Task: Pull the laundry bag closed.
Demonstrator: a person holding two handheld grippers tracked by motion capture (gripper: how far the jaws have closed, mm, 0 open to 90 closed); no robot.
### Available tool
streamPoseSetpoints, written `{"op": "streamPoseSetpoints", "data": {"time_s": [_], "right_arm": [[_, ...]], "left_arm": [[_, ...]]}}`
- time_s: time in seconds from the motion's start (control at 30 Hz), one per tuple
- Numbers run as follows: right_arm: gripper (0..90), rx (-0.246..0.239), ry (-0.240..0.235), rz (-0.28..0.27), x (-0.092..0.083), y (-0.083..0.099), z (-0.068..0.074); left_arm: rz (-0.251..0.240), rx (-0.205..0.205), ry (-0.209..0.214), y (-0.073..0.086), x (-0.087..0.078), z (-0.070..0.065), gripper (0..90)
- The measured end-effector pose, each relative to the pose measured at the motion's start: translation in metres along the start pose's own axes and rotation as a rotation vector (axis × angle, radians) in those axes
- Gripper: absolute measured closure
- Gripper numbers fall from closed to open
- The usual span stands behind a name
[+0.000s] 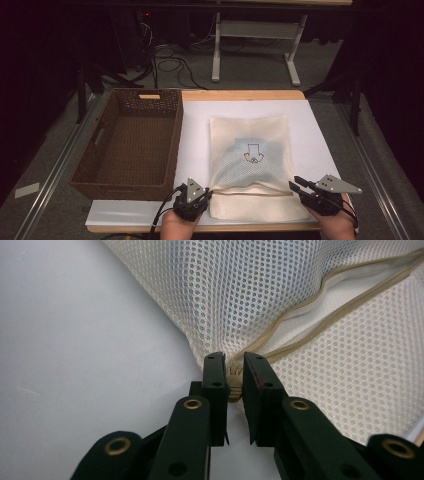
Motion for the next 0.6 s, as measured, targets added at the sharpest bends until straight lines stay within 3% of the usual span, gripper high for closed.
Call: {"op": "streamPoseSetpoints", "data": {"time_s": [0.33, 0.6], "right_arm": [[68.8, -0.007, 0.000, -0.004, 0.000, -0.001, 0.000], [68.8, -0.012, -0.002, 0.004, 0.003, -0.001, 0.003]], "left_arm": [[-0.038, 0.009, 0.012, -0.006, -0.005, -0.005, 80.4], [-0.105, 0.038, 0.075, -0.018, 0.002, -0.029, 79.4]]}}
Point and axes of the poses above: each handheld gripper's, and its own axes: x roughly forward along the jaws, y roughly out of its underside, z roughly to its left, the point moved 6 cm from there along x, roughly forward along the jaws, and after that the axes turned 14 degrees about -y, right-handed, at the moved point
